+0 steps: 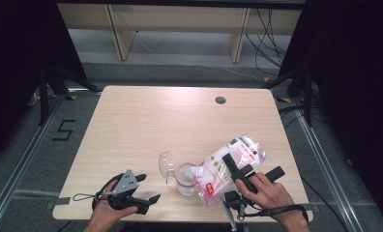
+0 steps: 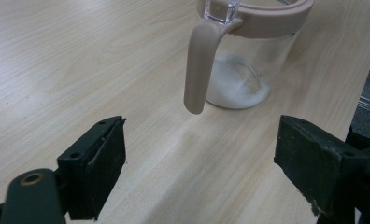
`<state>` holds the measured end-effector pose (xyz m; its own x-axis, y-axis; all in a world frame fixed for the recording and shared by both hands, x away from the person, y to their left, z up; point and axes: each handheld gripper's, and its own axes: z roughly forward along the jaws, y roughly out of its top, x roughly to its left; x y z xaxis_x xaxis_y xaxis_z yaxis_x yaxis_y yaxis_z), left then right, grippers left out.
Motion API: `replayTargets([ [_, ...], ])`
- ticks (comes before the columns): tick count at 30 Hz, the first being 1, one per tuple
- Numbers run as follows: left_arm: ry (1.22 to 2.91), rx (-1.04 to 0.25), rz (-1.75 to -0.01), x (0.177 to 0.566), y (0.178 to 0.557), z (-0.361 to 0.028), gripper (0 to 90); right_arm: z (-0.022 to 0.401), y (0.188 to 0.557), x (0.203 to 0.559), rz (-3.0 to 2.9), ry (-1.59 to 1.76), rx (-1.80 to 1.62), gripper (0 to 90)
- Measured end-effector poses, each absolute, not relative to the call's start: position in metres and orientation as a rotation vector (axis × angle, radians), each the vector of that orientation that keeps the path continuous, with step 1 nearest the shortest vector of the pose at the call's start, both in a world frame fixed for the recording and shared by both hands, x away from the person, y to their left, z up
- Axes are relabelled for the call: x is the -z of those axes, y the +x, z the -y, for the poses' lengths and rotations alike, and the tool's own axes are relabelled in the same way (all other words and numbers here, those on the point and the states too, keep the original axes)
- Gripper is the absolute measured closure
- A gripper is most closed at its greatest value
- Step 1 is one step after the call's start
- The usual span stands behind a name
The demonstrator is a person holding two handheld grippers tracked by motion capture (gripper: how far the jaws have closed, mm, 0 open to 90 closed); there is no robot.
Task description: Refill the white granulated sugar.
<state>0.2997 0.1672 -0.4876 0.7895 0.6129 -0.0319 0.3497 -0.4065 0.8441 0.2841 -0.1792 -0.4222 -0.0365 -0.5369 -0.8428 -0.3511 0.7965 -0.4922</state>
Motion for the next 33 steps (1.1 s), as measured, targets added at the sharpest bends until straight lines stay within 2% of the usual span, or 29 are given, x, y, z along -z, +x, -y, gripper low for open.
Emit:
replayTargets([
  [33,2.020,-0.334,-0.747,0.4882,0.2980,-0.1661,16.0,0.1791,0.2847,0.4274,-1.658,-0.720,0.148,60.2],
])
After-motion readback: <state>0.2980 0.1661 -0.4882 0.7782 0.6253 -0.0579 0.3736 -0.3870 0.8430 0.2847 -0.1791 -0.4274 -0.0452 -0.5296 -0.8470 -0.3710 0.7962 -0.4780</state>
